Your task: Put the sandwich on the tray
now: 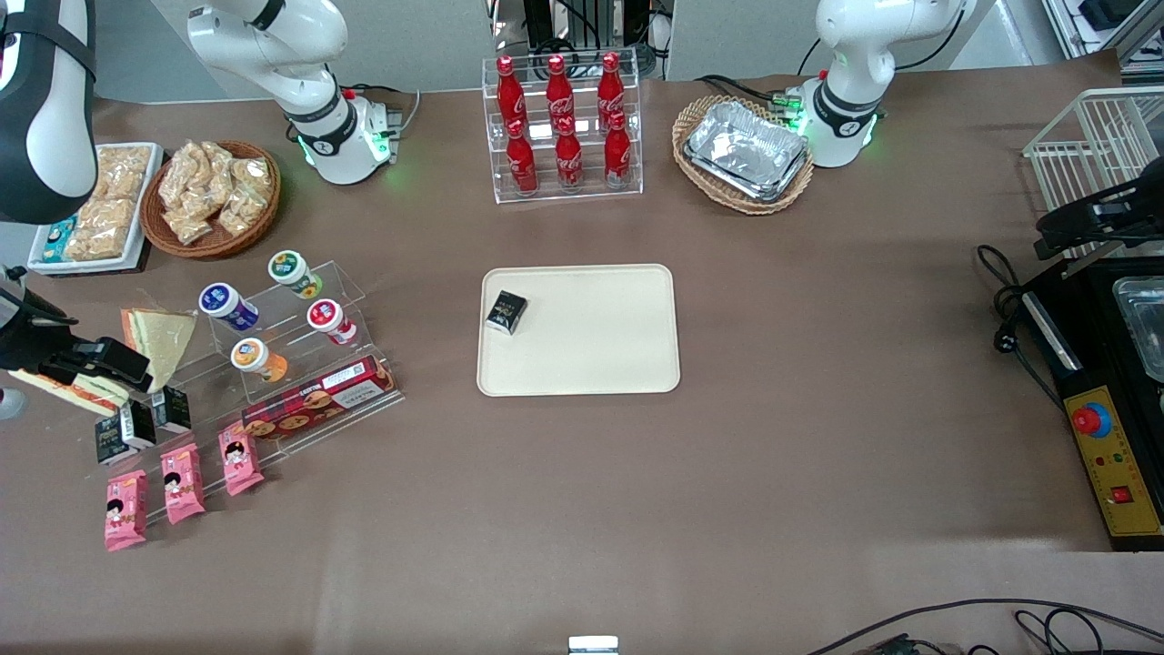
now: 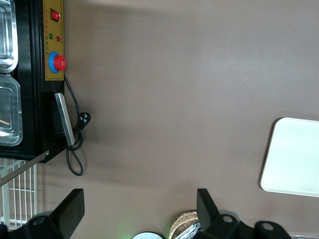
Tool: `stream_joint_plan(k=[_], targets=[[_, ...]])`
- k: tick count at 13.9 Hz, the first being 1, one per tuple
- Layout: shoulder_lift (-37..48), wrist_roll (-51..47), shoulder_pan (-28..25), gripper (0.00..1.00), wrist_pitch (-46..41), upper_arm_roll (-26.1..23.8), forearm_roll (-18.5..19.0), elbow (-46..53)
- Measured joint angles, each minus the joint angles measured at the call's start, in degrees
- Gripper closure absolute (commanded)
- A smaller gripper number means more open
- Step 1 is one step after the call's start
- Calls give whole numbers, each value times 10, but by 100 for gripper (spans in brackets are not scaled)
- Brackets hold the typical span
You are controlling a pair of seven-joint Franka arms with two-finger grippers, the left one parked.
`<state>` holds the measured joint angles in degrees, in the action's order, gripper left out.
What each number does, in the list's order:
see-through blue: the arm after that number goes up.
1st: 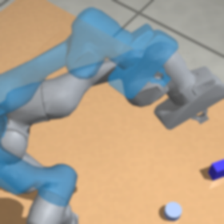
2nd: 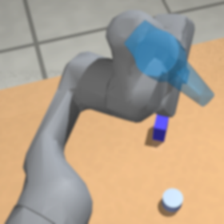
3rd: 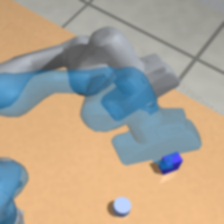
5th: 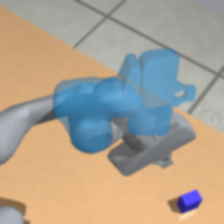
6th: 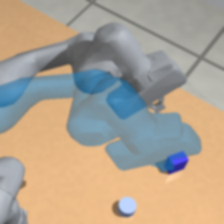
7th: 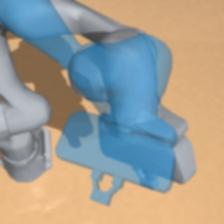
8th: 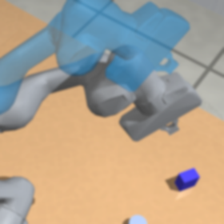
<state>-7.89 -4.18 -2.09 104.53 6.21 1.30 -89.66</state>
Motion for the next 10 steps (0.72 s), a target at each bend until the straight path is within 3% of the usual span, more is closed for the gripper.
stream_joint_plan(k=[5,10], targets=[[0,3,0,0,0,0,0,0],[1,93,5,0,0,14,0,0]])
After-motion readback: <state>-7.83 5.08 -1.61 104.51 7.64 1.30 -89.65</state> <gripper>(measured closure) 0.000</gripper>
